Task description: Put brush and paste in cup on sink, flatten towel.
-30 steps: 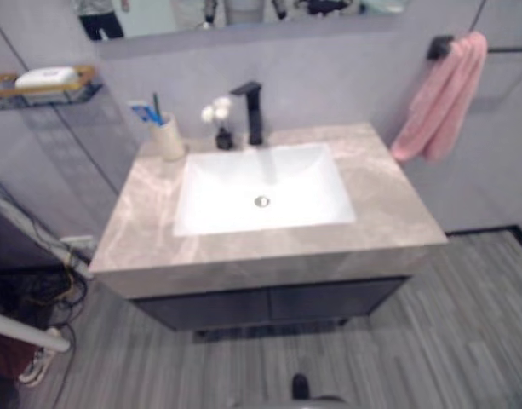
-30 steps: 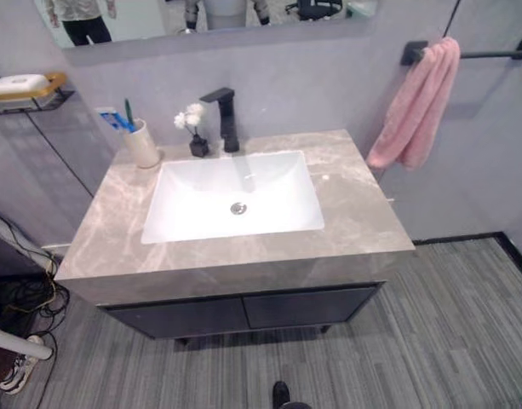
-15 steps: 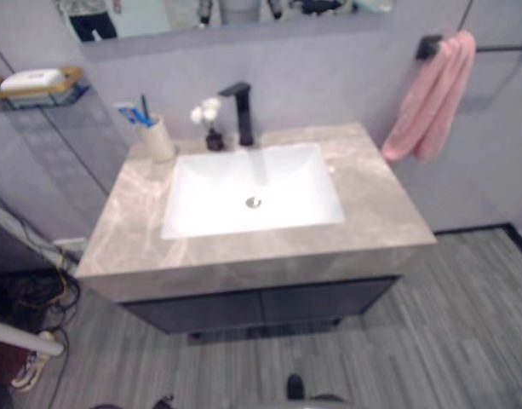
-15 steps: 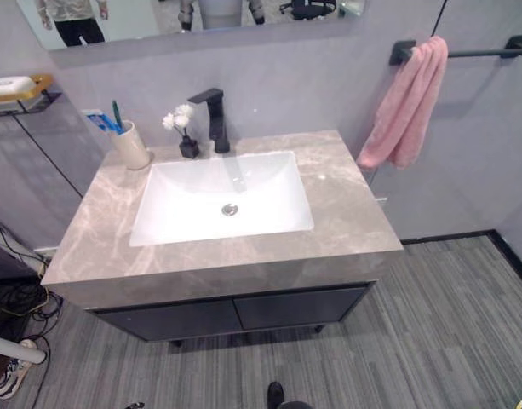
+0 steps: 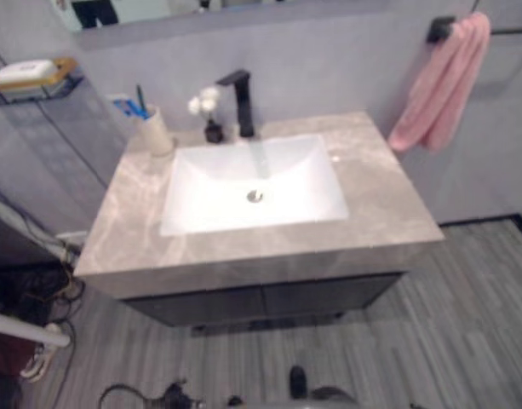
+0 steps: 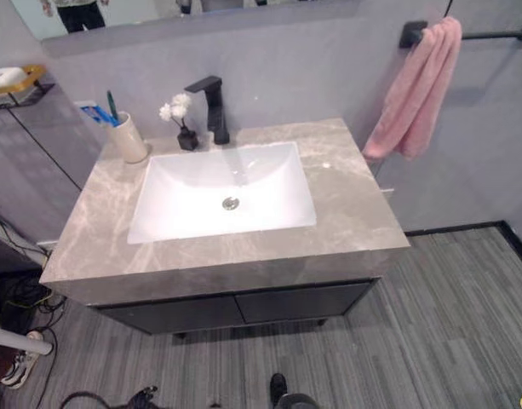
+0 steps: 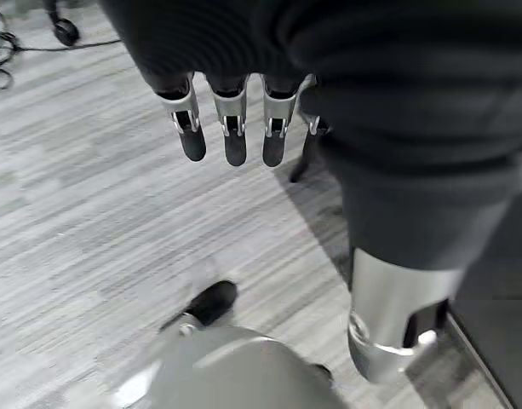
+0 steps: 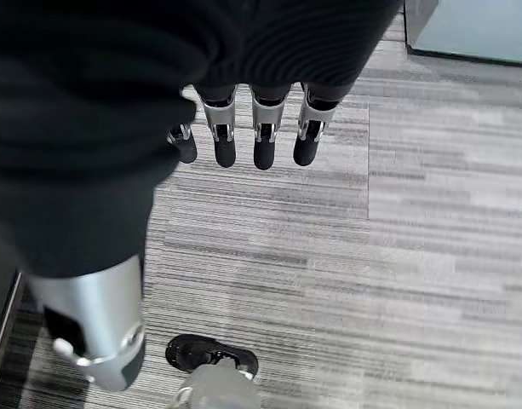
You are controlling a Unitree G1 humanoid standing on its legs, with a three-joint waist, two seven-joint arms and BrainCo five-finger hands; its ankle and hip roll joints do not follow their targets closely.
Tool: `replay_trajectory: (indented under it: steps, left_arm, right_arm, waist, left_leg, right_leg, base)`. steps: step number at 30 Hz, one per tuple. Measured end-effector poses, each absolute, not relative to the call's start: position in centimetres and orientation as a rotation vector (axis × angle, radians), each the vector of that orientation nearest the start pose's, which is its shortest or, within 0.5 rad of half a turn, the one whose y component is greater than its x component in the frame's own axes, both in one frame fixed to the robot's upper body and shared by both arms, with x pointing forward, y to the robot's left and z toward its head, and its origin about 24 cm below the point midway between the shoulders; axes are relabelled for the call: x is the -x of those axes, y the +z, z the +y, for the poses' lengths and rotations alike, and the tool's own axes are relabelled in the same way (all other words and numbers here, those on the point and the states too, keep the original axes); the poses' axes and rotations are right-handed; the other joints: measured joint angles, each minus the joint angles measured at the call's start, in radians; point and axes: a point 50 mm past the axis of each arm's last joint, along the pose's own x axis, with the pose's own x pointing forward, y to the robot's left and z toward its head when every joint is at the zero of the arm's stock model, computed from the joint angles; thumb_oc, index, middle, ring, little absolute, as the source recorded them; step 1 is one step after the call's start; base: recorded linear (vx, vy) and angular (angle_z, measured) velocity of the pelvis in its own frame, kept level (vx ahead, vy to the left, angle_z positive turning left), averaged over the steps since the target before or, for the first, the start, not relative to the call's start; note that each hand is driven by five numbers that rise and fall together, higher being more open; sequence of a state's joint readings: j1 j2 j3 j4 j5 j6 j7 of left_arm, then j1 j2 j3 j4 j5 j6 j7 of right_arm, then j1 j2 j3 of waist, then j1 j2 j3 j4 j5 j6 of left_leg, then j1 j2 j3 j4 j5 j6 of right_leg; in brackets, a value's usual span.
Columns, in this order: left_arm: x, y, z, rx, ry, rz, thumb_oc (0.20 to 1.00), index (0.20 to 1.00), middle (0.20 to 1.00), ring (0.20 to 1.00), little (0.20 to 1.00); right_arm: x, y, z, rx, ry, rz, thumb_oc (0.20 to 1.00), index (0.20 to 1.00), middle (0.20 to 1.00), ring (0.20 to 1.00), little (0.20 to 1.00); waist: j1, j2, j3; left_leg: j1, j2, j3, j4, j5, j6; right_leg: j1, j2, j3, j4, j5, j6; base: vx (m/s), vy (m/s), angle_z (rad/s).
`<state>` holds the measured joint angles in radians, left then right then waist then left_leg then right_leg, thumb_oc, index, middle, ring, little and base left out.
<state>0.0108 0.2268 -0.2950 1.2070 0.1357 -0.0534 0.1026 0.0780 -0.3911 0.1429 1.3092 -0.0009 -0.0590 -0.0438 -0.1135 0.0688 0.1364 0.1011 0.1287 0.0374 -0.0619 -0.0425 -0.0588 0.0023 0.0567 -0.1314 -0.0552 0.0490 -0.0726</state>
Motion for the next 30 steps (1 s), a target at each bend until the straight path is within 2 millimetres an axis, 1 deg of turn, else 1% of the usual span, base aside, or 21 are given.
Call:
replay_trajectory:
  steps: [3, 4, 5, 6, 7, 9, 10, 11, 12, 13, 14, 18, 19, 20, 22, 24, 25, 26, 28, 29, 30]
  left_arm:
    - [-10.3, -16.0, 21.3, -0.546, -0.143, 1.117, 1.000, 1.000, 1.000, 1.000, 1.000]
    - [-10.7, -15.9, 21.4, -0.561, -0.150, 1.109, 1.000, 1.000, 1.000, 1.000, 1.000]
    - [-11.0, -15.9, 21.3, -0.562, -0.152, 1.100, 1.000, 1.000, 1.000, 1.000, 1.000]
    - [-11.3, -15.8, 21.2, -0.561, -0.153, 1.088, 1.000, 1.000, 1.000, 1.000, 1.000]
    - [-11.5, -15.7, 21.1, -0.560, -0.157, 1.077, 1.000, 1.000, 1.000, 1.000, 1.000]
    - [-11.1, -15.9, 21.0, -0.562, -0.164, 1.093, 1.000, 1.000, 1.000, 1.000, 1.000]
    - [-10.8, -16.0, 21.1, -0.562, -0.164, 1.106, 1.000, 1.000, 1.000, 1.000, 1.000]
    - [-10.5, -16.0, 21.3, -0.566, -0.160, 1.122, 1.000, 1.000, 1.000, 1.000, 1.000]
    - [-10.5, -16.0, 21.4, -0.567, -0.158, 1.124, 1.000, 1.000, 1.000, 1.000, 1.000]
    - [-10.5, -16.0, 21.3, -0.569, -0.156, 1.120, 1.000, 1.000, 1.000, 1.000, 1.000]
    - [-10.5, -16.0, 21.3, -0.572, -0.163, 1.116, 1.000, 1.000, 1.000, 1.000, 1.000]
    - [-10.5, -16.0, 21.4, -0.575, -0.160, 1.117, 1.000, 1.000, 1.000, 1.000, 1.000]
    - [-10.3, -16.1, 21.5, -0.578, -0.160, 1.123, 1.000, 1.000, 1.000, 1.000, 1.000]
    - [-10.7, -15.9, 21.7, -0.583, -0.158, 1.113, 1.000, 1.000, 1.000, 1.000, 1.000]
    - [-11.2, -15.8, 21.9, -0.592, -0.154, 1.107, 1.000, 1.000, 1.000, 1.000, 1.000]
    - [-12.1, -15.5, 22.0, -0.605, -0.154, 1.080, 1.000, 1.000, 1.000, 1.000, 1.000]
    - [-12.4, -15.4, 22.0, -0.628, -0.169, 1.074, 1.000, 1.000, 1.000, 1.000, 1.000]
    - [-12.2, -15.5, 22.1, -0.630, -0.172, 1.079, 1.000, 1.000, 1.000, 1.000, 1.000]
    - [-11.3, -15.8, 22.0, -0.655, -0.196, 1.111, 1.000, 1.000, 1.000, 1.000, 1.000]
    - [-11.5, -15.8, 21.8, -0.651, -0.199, 1.104, 1.000, 1.000, 1.000, 1.000, 1.000]
    - [-11.3, -15.9, 21.8, -0.643, -0.190, 1.110, 1.000, 1.000, 1.000, 1.000, 1.000]
  right_arm:
    - [-4.4, -14.8, -29.9, 0.460, -0.165, 1.323, 1.000, 1.000, 1.000, 1.000, 1.000]
    - [-4.8, -14.8, -29.8, 0.464, -0.159, 1.313, 1.000, 1.000, 1.000, 1.000, 1.000]
    - [-4.7, -14.8, -29.9, 0.467, -0.164, 1.318, 1.000, 1.000, 1.000, 1.000, 1.000]
    - [-4.6, -14.8, -30.0, 0.472, -0.169, 1.321, 1.000, 1.000, 1.000, 1.000, 1.000]
    - [-5.2, -14.4, -30.7, 0.488, -0.186, 1.306, 1.000, 1.000, 1.000, 1.000, 1.000]
    - [-5.9, -14.0, -31.4, 0.498, -0.215, 1.280, 1.000, 1.000, 1.000, 1.000, 1.000]
    - [-6.8, -13.6, -32.0, 0.506, -0.241, 1.258, 1.000, 1.000, 1.000, 1.000, 1.000]
    - [-7.7, -13.2, -32.5, 0.525, -0.259, 1.224, 1.000, 1.000, 1.000, 1.000, 1.000]
    - [-7.8, -13.1, -32.5, 0.526, -0.263, 1.223, 1.000, 1.000, 1.000, 1.000, 1.000]
    - [-7.8, -13.2, -32.4, 0.526, -0.261, 1.226, 1.000, 1.000, 1.000, 1.000, 1.000]
    - [-7.9, -13.2, -32.4, 0.527, -0.258, 1.220, 1.000, 1.000, 1.000, 1.000, 1.000]
    - [-6.9, -13.7, -31.8, 0.511, -0.246, 1.249, 1.000, 1.000, 1.000, 1.000, 1.000]
    - [-6.9, -13.8, -31.5, 0.508, -0.234, 1.252, 1.000, 1.000, 1.000, 1.000, 1.000]
    - [-7.3, -13.8, -31.4, 0.513, -0.221, 1.243, 1.000, 1.000, 1.000, 1.000, 1.000]
    - [-7.4, -13.8, -31.2, 0.528, -0.195, 1.246, 1.000, 1.000, 1.000, 1.000, 1.000]
    - [-6.4, -14.1, -31.0, 0.520, -0.191, 1.277, 1.000, 1.000, 1.000, 1.000, 1.000]
    - [-6.0, -14.5, -30.5, 0.498, -0.192, 1.299, 1.000, 1.000, 1.000, 1.000, 1.000]
    - [-6.4, -14.5, -30.2, 0.492, -0.182, 1.287, 1.000, 1.000, 1.000, 1.000, 1.000]
    - [-7.6, -14.6, -29.5, 0.469, -0.179, 1.250, 1.000, 1.000, 1.000, 1.000, 1.000]
    - [-7.8, -14.6, -29.3, 0.477, -0.165, 1.248, 1.000, 1.000, 1.000, 1.000, 1.000]
    - [-8.4, -14.7, -28.9, 0.469, -0.159, 1.244, 1.000, 1.000, 1.000, 1.000, 1.000]
  waist:
    - [-0.008, -0.010, 0.008]
    - [-0.030, -0.027, 0.014]
    - [-0.042, -0.040, 0.019]
    - [-0.047, -0.047, 0.023]
    - [-0.046, -0.048, 0.024]
    - [-0.047, -0.055, 0.027]
    - [-0.045, -0.053, 0.026]
    - [-0.045, -0.054, 0.027]
    - [-0.047, -0.057, 0.027]
    - [-0.038, -0.066, 0.024]
    - [-0.023, -0.068, 0.024]
    - [-0.020, -0.073, 0.025]
    - [-0.008, -0.075, 0.024]
    - [-0.008, -0.082, 0.029]
    - [-0.016, -0.077, 0.027]
    - [-0.030, -0.083, 0.028]
    - [-0.028, -0.080, 0.027]
    - [-0.020, -0.071, 0.028]
    - [0.001, -0.065, 0.036]
    - [0.000, -0.064, 0.038]
    - [0.009, -0.067, 0.040]
  left_leg:
    - [-0.022, 0.039, 0.063, 0.023, -0.012, 0.023]
    - [-0.039, 0.060, 0.157, 0.052, -0.032, 0.073]
    - [-0.040, 0.074, 0.226, 0.049, -0.031, 0.069]
    - [-0.040, 0.077, 0.259, 0.041, -0.019, 0.051]
    - [-0.035, 0.079, 0.279, 0.025, 0.019, 0.001]
    - [-0.029, 0.063, 0.252, 0.033, 0.058, -0.036]
    - [-0.032, 0.040, 0.204, 0.042, 0.084, -0.054]
    - [-0.036, 0.012, 0.164, 0.045, 0.083, -0.051]
    - [-0.037, 0.005, 0.157, 0.044, 0.083, -0.051]
    - [-0.043, -0.028, 0.071, 0.043, 0.079, -0.052]
    - [-0.051, -0.043, 0.034, 0.044, 0.079, -0.051]
    - [-0.084, -0.051, -0.021, 0.047, 0.081, -0.046]
    - [-0.090, -0.089, -0.178, 0.070, 0.074, -0.043]
    - [-0.107, -0.105, -0.232, 0.113, 0.047, -0.024]
    - [-0.109, -0.125, -0.290, 0.136, 0.037, -0.025]
    - [-0.089, -0.140, -0.280, 0.124, 0.026, -0.028]
    - [-0.092, -0.150, -0.227, 0.137, 0.000, 0.014]
    - [-0.076, -0.148, -0.190, 0.125, -0.020, 0.031]
    - [-0.077, -0.159, -0.098, 0.133, -0.025, 0.058]
    - [-0.076, -0.173, -0.084, 0.143, -0.040, 0.075]
    - [-0.085, -0.190, -0.029, 0.164, -0.060, 0.100]
  right_leg:
    - [-0.012, 0.015, -0.035, 0.038, -0.025, -0.026]
    - [-0.013, -0.002, -0.077, 0.047, -0.044, -0.032]
    - [-0.012, -0.013, -0.097, 0.046, -0.051, -0.034]
    - [-0.015, -0.020, -0.105, 0.050, -0.056, -0.035]
    - [-0.009, -0.023, -0.107, 0.040, -0.057, -0.036]
    - [0.003, -0.021, -0.100, 0.031, -0.057, -0.038]
    - [0.005, -0.022, -0.085, 0.029, -0.058, -0.038]
    - [0.017, -0.024, -0.072, 0.017, -0.057, -0.039]
    - [0.028, -0.024, -0.065, 0.006, -0.057, -0.039]
    - [0.031, -0.027, -0.026, 0.002, -0.047, -0.044]
    - [0.030, -0.027, -0.003, -0.002, -0.046, -0.045]
    - [0.068, -0.027, 0.046, -0.031, -0.031, -0.036]
    - [0.067, -0.029, 0.120, -0.029, -0.026, -0.017]
    - [0.062, -0.041, 0.138, -0.029, -0.014, -0.005]
    - [0.063, -0.050, 0.164, -0.024, -0.021, 0.028]
    - [0.068, -0.072, 0.163, -0.026, -0.022, 0.048]
    - [0.045, -0.076, 0.202, 0.005, -0.029, 0.069]
    - [0.026, -0.076, 0.229, 0.034, -0.041, 0.091]
    - [-0.044, -0.089, 0.280, 0.129, -0.057, 0.116]
    - [-0.062, -0.089, 0.291, 0.141, -0.057, 0.118]
    - [-0.085, -0.089, 0.361, 0.141, -0.035, 0.149]
  base:
    - [-0.12, -0.241, 0.48]
    - [-0.04, -0.134, 0.89]
    - [-0.02, -0.087, 0.90]
    - [-0.05, -0.080, 0.49]
    - [-0.06, -0.040, 0.19]
    - [-0.03, -0.015, -0.03]
    - [0.00, 0.048, -0.30]
    - [0.00, 0.048, -0.28]
    - [-0.01, 0.085, -0.31]
    - [-0.01, 0.047, -0.43]
    - [0.01, 0.079, -0.64]
    - [0.02, 0.216, -0.62]
    - [-0.04, 0.249, -1.12]
    - [-0.04, 0.164, -1.15]
    - [0.01, 0.252, -0.53]
    - [-0.05, 0.653, -0.17]
    - [-0.12, 0.520, -0.49]
    - [-0.14, 0.491, -0.92]
    - [-0.12, 0.385, -1.07]
    - [-0.16, 0.464, -1.12]
    - [-0.16, 0.449, -1.64]
